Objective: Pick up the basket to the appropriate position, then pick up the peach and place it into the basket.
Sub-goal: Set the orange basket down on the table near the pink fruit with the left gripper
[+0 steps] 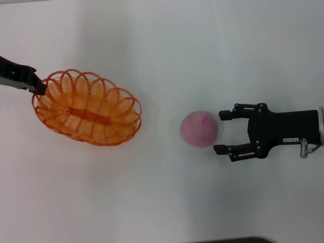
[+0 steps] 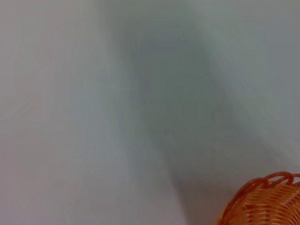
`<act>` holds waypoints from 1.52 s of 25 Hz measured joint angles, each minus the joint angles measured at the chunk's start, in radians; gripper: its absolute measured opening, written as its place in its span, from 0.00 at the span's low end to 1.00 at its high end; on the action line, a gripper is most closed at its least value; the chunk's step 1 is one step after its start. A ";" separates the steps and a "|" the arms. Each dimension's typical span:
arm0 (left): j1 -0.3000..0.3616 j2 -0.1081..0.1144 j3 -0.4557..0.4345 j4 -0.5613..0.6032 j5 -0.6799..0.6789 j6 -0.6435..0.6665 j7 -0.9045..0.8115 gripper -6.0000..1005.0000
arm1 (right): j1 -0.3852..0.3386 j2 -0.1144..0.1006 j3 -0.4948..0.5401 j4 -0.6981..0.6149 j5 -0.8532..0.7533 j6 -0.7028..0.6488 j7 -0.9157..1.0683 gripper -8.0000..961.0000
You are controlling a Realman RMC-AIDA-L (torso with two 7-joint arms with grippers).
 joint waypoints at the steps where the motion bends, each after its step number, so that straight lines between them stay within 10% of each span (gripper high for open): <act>1: 0.001 0.000 -0.015 0.002 -0.009 0.015 -0.010 0.04 | 0.001 0.000 -0.001 0.000 0.000 -0.001 0.000 0.94; 25: 0.194 -0.105 -0.031 0.078 -0.255 -0.008 -0.138 0.04 | 0.013 0.001 0.000 0.000 0.000 -0.005 -0.001 0.94; 38: 0.262 -0.111 0.019 0.037 -0.308 -0.071 -0.149 0.05 | 0.013 0.002 -0.001 0.008 0.000 -0.004 -0.007 0.94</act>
